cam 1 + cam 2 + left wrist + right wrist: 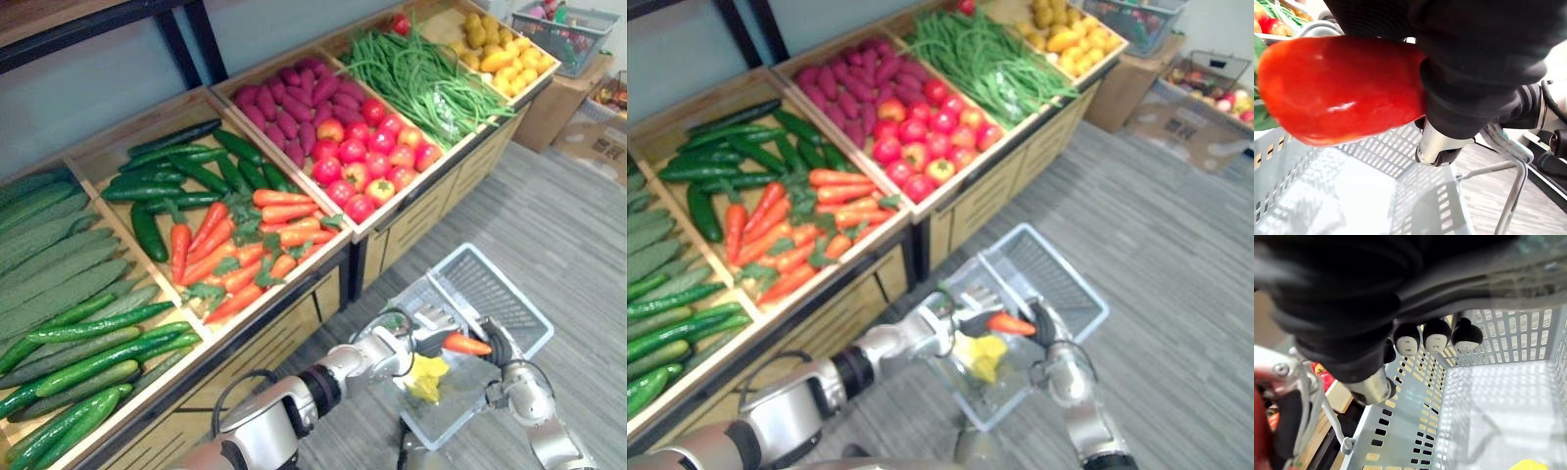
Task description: Pick vegetable in the basket
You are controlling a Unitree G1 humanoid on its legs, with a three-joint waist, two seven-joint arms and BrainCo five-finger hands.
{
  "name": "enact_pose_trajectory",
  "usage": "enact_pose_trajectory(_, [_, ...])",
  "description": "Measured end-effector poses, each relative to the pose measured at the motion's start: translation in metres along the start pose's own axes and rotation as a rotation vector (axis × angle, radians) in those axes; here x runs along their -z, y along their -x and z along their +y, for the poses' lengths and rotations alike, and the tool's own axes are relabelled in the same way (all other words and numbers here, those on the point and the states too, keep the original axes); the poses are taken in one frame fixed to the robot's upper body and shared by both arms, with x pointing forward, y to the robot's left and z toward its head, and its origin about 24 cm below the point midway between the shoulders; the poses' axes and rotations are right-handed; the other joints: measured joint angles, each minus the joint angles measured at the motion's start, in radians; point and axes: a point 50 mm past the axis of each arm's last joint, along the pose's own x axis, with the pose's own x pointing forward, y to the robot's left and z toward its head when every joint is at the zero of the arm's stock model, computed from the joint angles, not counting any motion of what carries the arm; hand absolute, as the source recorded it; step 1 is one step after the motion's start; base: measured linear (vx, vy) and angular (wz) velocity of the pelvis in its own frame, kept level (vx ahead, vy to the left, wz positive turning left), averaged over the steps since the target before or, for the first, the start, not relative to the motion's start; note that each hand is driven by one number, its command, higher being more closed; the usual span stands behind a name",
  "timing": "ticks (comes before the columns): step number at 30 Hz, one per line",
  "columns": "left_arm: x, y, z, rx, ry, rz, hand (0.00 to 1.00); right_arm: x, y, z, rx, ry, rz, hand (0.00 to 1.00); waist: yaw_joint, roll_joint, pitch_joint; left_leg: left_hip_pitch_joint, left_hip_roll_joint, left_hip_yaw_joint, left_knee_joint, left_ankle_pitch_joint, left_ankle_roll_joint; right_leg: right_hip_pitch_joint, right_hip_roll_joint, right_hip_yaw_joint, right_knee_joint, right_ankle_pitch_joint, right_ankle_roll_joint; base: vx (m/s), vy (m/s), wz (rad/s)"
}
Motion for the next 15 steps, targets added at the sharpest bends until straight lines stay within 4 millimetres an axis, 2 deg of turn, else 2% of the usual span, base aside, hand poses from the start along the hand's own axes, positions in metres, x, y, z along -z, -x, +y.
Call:
enact_pose_trajectory(1, [-0.001, 0.0, -0.002, 0.004, 0.003, -0.002, 1.0, 0.001, -0.001, 0.0, -0.001, 0.0, 0.007, 1.0, -0.001, 0.0, 0.0, 0.0, -0.001, -0.001, 0.0, 0.0, 0.001, 0.0, 0.0, 0.0, 0.0, 0.0, 0.001, 0.0, 0.0, 0.0])
enact_pose_trajectory(2, [-0.002, 0.0, -0.003, 0.008, 0.004, -0.006, 0.0, 0.002, -0.002, 0.0, -0.002, 0.0, 0.011, 1.0, -0.001, 0.0, 0.0, 0.0, -0.003, -0.002, 0.0, -0.001, 0.001, 0.001, 0.0, 0.0, -0.001, 0.001, 0.001, 0.0, 0.0, 0.0])
enact_pose_trajectory(8, [-0.002, 0.006, -0.017, 0.05, 0.036, 0.018, 0.0, 0.005, -0.005, 0.002, -0.002, -0.004, 0.027, 1.0, -0.008, -0.001, 0.003, -0.002, -0.006, -0.008, -0.001, -0.002, 0.002, 0.003, -0.003, -0.002, -0.002, 0.002, 0.003, 0.0, 0.0, 0.0])
enact_pose_trajectory(15, [-0.001, 0.007, -0.019, 0.067, 0.036, 0.023, 0.0, 0.006, -0.006, 0.005, 0.02, -0.018, 0.039, 1.0, -0.021, -0.002, 0.019, -0.002, -0.012, -0.012, -0.001, -0.004, 0.006, 0.004, -0.009, -0.002, -0.002, 0.004, 0.006, 0.0, 0.0, 0.0])
